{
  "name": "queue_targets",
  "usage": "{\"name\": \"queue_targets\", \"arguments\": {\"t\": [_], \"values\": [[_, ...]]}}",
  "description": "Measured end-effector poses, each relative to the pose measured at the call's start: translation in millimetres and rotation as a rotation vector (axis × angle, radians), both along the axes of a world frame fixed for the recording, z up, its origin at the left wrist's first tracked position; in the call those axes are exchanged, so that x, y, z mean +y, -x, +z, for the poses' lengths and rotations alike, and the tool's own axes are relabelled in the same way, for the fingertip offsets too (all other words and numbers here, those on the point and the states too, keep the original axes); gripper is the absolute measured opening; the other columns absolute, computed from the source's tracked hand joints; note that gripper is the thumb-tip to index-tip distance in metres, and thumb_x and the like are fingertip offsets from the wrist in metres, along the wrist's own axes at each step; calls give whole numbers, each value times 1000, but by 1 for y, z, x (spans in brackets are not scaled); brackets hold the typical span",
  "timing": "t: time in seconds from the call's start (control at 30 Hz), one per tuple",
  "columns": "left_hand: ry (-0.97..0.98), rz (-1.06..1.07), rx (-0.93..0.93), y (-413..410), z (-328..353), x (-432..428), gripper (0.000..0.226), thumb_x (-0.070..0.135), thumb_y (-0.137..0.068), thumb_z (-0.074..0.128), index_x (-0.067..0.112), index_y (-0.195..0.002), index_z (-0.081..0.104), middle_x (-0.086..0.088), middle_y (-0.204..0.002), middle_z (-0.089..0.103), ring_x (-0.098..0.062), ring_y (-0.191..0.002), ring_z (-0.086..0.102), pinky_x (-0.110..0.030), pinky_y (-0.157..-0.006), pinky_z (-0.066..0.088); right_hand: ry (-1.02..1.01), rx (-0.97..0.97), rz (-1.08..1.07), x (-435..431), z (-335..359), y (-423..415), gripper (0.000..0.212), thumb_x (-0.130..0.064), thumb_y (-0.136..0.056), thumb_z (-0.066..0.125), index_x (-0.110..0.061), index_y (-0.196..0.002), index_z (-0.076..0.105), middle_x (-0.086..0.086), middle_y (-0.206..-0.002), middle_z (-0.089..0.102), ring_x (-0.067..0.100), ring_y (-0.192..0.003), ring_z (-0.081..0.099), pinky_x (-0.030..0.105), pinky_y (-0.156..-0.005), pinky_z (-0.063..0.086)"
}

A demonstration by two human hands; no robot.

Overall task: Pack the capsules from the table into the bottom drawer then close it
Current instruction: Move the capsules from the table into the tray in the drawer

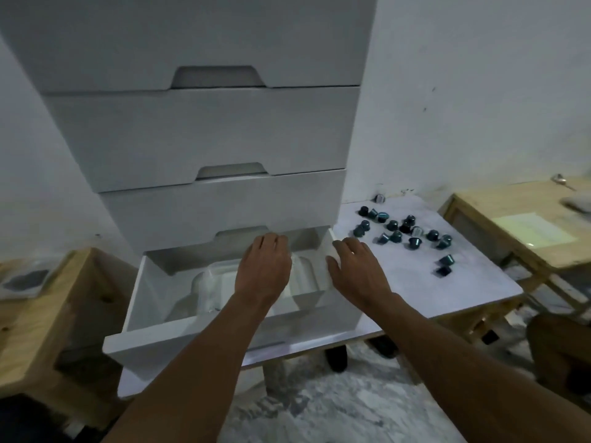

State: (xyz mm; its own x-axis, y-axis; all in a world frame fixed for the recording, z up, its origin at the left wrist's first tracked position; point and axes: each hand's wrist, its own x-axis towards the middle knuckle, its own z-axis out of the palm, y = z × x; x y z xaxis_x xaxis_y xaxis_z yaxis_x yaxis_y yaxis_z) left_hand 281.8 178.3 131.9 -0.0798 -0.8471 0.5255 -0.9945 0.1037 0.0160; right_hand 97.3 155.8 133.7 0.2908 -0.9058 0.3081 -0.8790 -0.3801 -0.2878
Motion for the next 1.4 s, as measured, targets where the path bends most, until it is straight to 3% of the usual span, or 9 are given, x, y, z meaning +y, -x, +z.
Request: {"name": "queue_targets", "arguments": {"t": [0.2,0.4,0.53,0.83,1.13,1.4], "values": [[58,-177,22,55,9,-7,15,13,-78,70,6,-90,64,-11,-84,65,-27,-73,61,-33,-66,53,49,30,-126,13,8,53,30,-23,-91,55,-1,-112,61,19,-110,63,37,-99,59,42,-84,50],[64,-282,4,119,11,-24,19,19,-80,70,7,-95,66,-10,-89,66,-27,-78,64,-34,-67,56,16,27,-246,20,15,111,34,-27,-95,49,-5,-120,57,16,-118,59,33,-107,56,39,-86,47],[58,-306,-19,164,9,-36,21,21,-78,71,9,-95,67,-7,-89,67,-22,-73,63,-30,-62,53,-14,10,-294,15,15,155,38,-30,-96,48,-7,-125,54,14,-123,57,31,-109,55,38,-87,48],[-94,-264,69,292,-12,-85,24,23,-87,61,10,-107,63,-6,-102,66,-22,-90,63,-31,-75,53,-93,-8,-273,-34,3,282,35,-30,-97,45,-10,-123,56,10,-126,57,26,-109,55,35,-90,48],[-170,-161,46,392,-34,-114,22,23,-73,76,11,-88,65,-5,-78,64,-20,-64,61,-29,-50,50,-246,38,-170,-86,-18,384,37,-33,-98,42,-14,-128,52,8,-133,54,24,-116,53,36,-97,47],[-375,-97,76,409,-74,-145,22,27,-68,81,17,-79,65,1,-72,62,-14,-58,59,-23,-46,47,-350,28,-44,-137,-52,392,37,-27,-99,42,-18,-134,49,2,-138,50,18,-119,52,27,-98,42]]}}
